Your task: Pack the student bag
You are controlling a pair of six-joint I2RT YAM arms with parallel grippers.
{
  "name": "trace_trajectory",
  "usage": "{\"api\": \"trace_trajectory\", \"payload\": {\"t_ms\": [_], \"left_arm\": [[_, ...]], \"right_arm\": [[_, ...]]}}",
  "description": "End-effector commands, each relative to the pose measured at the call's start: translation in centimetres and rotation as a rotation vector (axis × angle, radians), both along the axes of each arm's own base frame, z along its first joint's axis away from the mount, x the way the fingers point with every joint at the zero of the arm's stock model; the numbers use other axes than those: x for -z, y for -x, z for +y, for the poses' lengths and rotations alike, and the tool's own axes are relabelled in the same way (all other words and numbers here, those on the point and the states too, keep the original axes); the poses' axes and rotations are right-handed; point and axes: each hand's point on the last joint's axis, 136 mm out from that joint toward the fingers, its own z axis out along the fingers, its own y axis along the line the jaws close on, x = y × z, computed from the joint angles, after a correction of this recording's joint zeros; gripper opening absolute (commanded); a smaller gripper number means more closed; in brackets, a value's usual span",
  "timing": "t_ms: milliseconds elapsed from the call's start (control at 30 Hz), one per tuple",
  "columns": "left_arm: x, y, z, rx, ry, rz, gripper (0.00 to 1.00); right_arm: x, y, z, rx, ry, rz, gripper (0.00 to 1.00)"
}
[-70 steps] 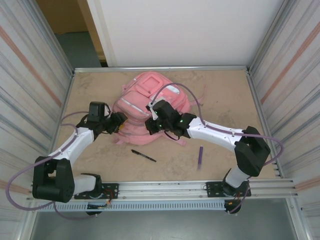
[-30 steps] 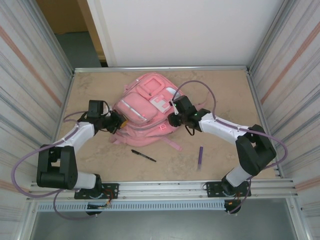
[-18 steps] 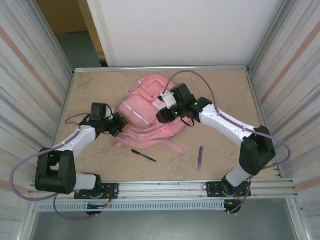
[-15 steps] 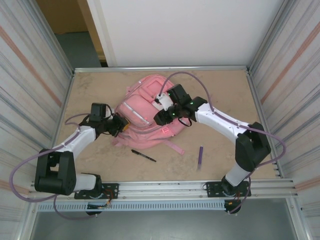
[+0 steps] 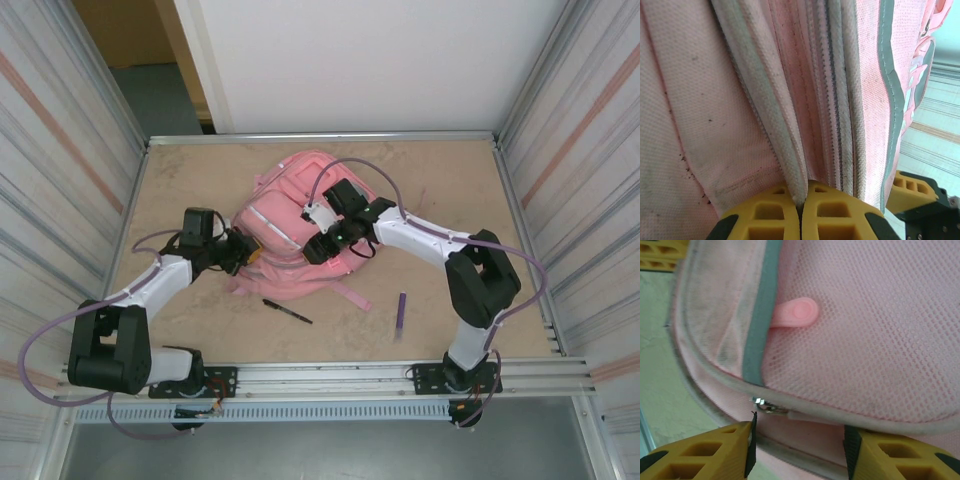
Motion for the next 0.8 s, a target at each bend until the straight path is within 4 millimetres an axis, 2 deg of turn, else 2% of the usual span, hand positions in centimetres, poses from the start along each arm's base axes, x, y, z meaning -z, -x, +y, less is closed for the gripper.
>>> {"api": "trace_trajectory", "payload": {"t_ms": [0,133,267,433,533,700,767], "left_arm": [[-1.9,0.7,-2.0,0.086,0.094,-0.03,0.0],[-2.0,0.8,-2.2,0.093,0.099,-0.029,0.0],[-1.9,0.9,-2.5,0.108,0.102,-0.023,0.0],[-2.0,0.9,-3.1,0.131,0.116,-0.022,0.0],[-2.2,0.9,-3.6,0.15,0.108,-0.028,0.0],[-2.3,0.9,-4.1,0.174,0.102,-0.038,0.0],[-2.1,0.9,-4.1,0.171,0.097,-0.035,0.0]], "right_arm": [[0.0,0.1,1.1,-0.051,-0.033,-0.016,0.51],[0.0,0.0,1.3,-0.055,-0.049,-0.04,0.57],[-0.6,-0.1,1.7,-0.069,-0.078,-0.073,0.56],[-0.9,0.7,2.8,-0.116,-0.131,-0.09,0.55],[-1.2,1.2,3.4,-0.145,-0.12,-0.125,0.51],[-2.6,2.6,4.1,-0.192,-0.146,-0.146,0.37],[-3.2,3.0,4.1,-0.203,-0.162,-0.129,0.36]]}}
